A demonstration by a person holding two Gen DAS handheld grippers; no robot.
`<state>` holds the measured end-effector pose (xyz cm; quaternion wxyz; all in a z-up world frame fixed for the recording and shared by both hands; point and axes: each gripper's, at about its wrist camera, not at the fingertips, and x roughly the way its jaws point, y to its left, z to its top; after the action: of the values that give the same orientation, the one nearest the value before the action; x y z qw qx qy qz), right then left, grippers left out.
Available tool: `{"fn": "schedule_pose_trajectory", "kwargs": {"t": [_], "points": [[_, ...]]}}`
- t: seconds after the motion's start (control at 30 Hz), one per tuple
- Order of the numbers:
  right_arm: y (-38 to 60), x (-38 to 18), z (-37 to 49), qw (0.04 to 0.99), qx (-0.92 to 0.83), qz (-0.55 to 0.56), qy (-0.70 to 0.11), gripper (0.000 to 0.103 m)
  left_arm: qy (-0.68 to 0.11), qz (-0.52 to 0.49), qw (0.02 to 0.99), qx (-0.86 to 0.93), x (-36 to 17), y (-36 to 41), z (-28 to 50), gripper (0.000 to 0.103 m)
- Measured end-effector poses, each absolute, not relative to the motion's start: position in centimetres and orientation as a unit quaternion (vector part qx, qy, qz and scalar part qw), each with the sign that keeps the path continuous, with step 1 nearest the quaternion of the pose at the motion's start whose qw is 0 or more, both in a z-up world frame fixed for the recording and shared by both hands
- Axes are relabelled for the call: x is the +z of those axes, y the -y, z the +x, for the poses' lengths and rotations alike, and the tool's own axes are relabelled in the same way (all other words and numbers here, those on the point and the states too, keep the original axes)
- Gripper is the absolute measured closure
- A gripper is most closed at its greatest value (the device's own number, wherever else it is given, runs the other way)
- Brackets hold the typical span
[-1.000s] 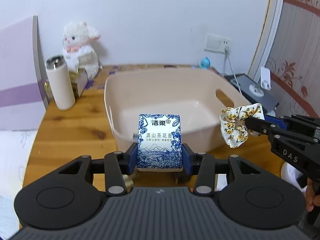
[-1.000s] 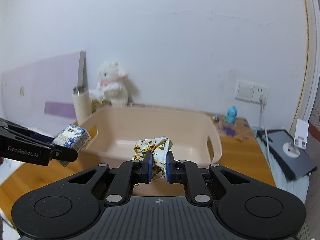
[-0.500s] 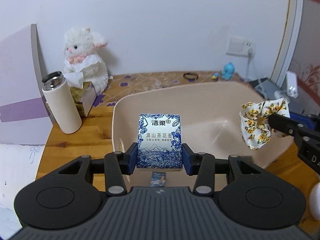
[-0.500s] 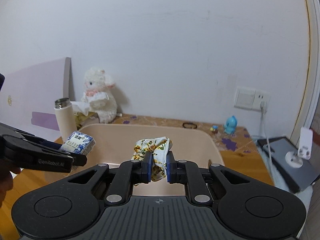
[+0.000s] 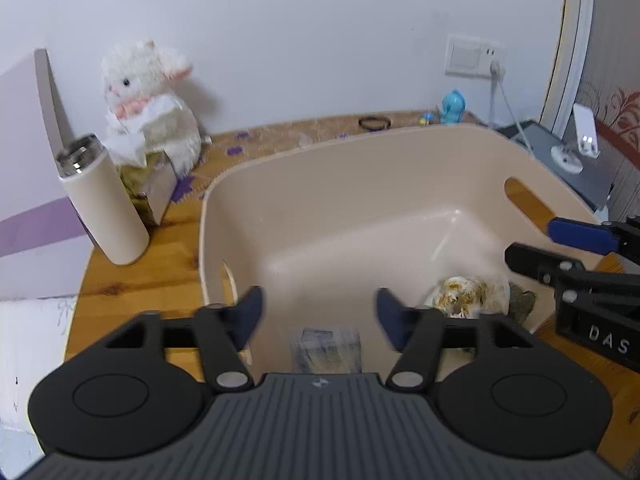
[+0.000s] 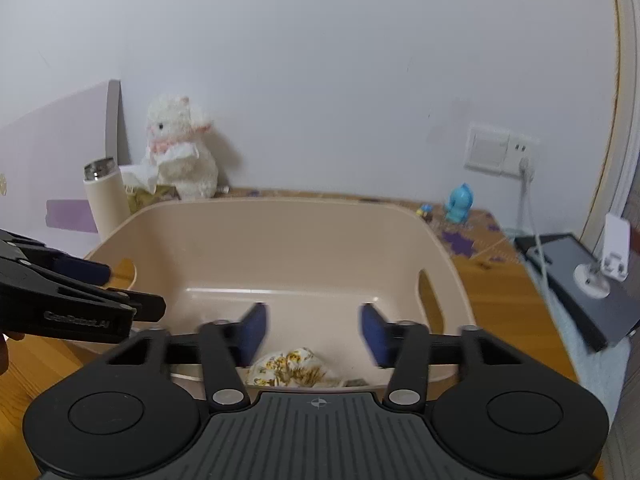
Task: Organize objects
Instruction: 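Lower both held items into the beige bin and open both tools, then move left tool to grey metal clip while right tool reaches small white box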
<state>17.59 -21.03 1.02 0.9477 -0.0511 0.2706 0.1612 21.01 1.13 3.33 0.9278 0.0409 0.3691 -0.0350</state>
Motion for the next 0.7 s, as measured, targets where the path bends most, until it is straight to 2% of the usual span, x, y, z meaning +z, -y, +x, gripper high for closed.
{"fn": "schedule_pose_trajectory", "kwargs": {"t": [0.03, 0.17, 0.2, 0.47, 0.57, 0.7], "points": [[21.1, 1.4, 17.2, 0.949, 0.158, -0.054, -0.267, 0.033, -0.363, 0.041, 0.930, -0.036, 3.7, -1.2, 20.6, 0.031], [21.4, 2.6, 15.7, 0.953, 0.148, -0.058, -0.258, 0.005, -0.347, 0.050, 0.936, -0.038, 5.1, -1.5, 18.8, 0.028], [21.7, 2.8, 15.3, 0.954, 0.147, -0.057, -0.256, 0.001, -0.344, 0.052, 0.937, -0.038, 5.4, -1.6, 18.3, 0.027], [23.1, 2.6, 12.5, 0.952, 0.141, -0.048, -0.266, 0.000, -0.329, 0.066, 0.941, -0.041, 6.0, -2.2, 14.8, 0.020], [23.4, 1.7, 11.9, 0.949, 0.133, -0.046, -0.282, 0.000, -0.326, 0.076, 0.941, -0.038, 5.6, -2.7, 13.7, 0.010], [23.6, -0.2, 11.5, 0.941, 0.123, -0.046, -0.310, 0.000, -0.336, 0.073, 0.938, -0.044, 4.3, -3.7, 13.0, 0.010]]}}
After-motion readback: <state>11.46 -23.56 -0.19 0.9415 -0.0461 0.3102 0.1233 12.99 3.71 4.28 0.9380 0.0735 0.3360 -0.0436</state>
